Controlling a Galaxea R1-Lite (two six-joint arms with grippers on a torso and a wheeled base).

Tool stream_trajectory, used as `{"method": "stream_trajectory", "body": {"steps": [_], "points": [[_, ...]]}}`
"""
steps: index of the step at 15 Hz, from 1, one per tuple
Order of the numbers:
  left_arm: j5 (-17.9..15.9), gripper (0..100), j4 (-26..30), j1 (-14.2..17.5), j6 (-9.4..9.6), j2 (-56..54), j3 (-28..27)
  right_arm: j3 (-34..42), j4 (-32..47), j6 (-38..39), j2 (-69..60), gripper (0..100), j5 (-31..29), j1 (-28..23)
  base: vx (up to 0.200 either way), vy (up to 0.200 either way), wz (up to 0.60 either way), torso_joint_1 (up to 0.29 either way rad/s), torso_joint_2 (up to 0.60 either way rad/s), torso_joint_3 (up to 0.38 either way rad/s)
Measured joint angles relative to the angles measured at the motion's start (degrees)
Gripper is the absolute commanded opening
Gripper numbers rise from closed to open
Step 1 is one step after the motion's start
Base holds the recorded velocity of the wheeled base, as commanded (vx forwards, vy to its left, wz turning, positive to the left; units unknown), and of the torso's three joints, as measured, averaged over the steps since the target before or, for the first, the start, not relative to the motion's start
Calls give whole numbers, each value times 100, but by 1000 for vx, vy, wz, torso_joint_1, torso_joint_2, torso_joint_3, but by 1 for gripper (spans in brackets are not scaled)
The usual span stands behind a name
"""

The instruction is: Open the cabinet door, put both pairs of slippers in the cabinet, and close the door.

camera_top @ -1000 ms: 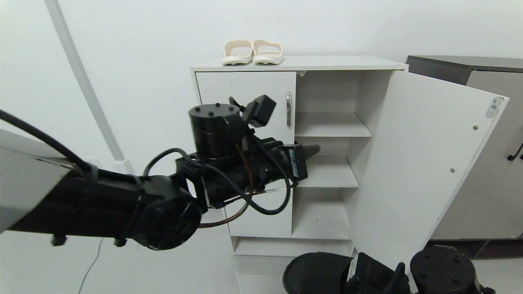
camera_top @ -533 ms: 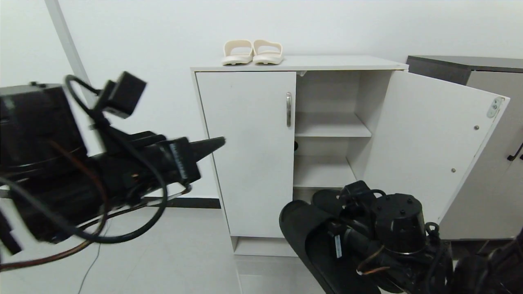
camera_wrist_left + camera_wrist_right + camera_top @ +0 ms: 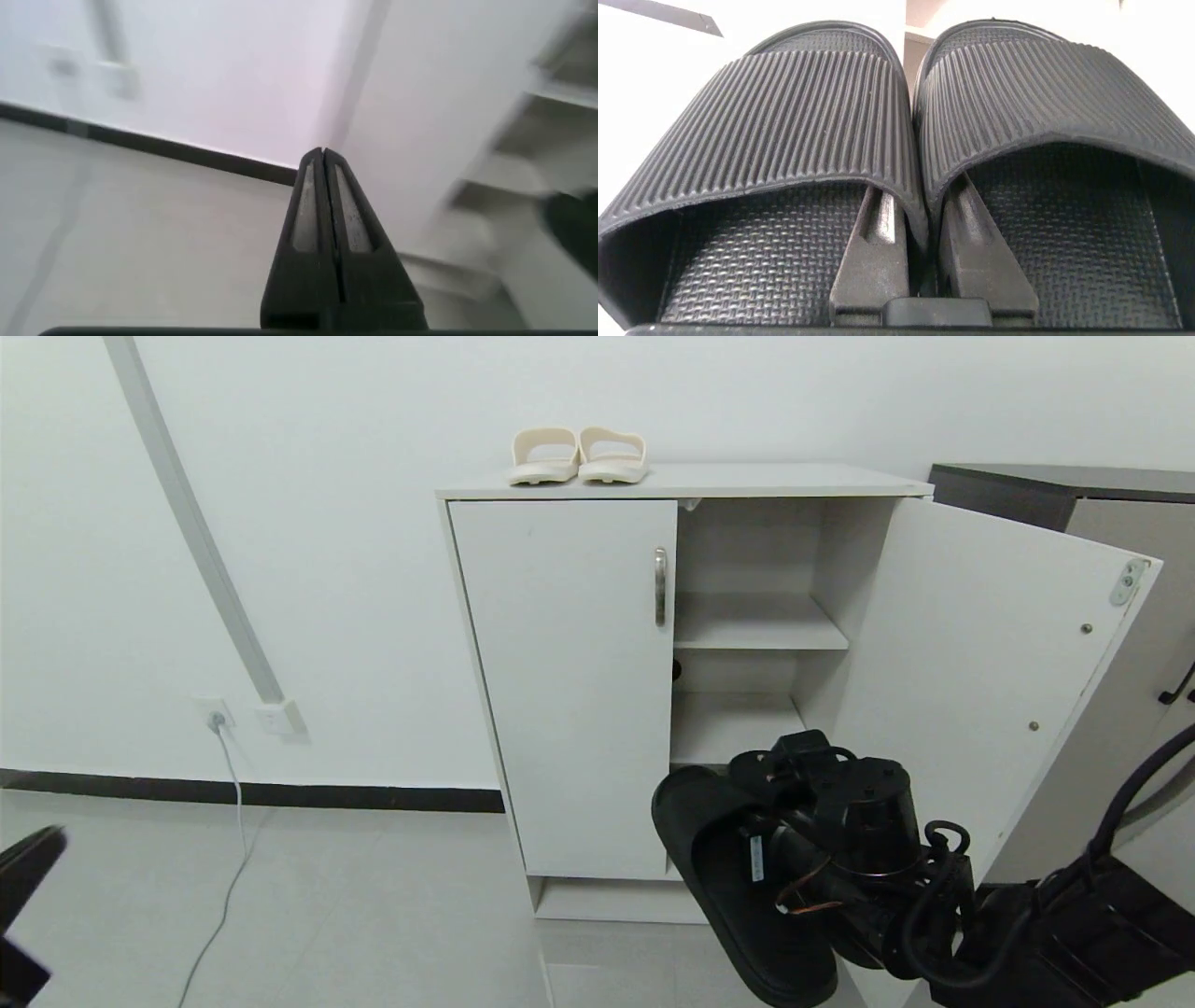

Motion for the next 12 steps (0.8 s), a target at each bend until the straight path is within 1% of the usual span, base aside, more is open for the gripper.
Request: {"method": "stream_trajectory", "body": {"steps": [1,2,4,6,7,8,9,10,11,12], "points": [[-124,0,77,278,52,-451,302,0,0,-2,11,0,0,6,0,0,0,0,0,0],[-312,0,222,438,165,-884,602,6,2,-2,22,0,0,11,0,0,0,0,0,0],[-534,0,652,606,356,-1714,1008,17,-7,-2,46,0,-11,48,0,0,0,0,0,0],[-822,0,1349,642,499,-2536,1207,20,-18,0,55,0,-20,105,0,0,0,0,0,0],[-1092,0,1688,647,605,-2868,1270,41,-7,0,55,0,-20,135,0,0,0,0,0,0],[-1606,0,1875,652,755,-3054,1312,48,-22,-2,55,0,-20,157,0,0,0,0,0,0],[-2274,0,1957,652,918,-3194,1334,61,-16,-2,52,0,-20,162,0,0,0,0,0,0],[-2810,0,2018,652,944,-3282,1349,67,-16,-5,55,0,-24,166,0,0,0,0,0,0],[-3112,0,2020,652,784,-3329,1349,72,-20,-11,55,0,-28,168,0,0,0,0,0,0],[-3161,0,2026,652,781,-3368,1349,78,-18,-13,52,0,-28,173,0,0,0,0,0,0]]}}
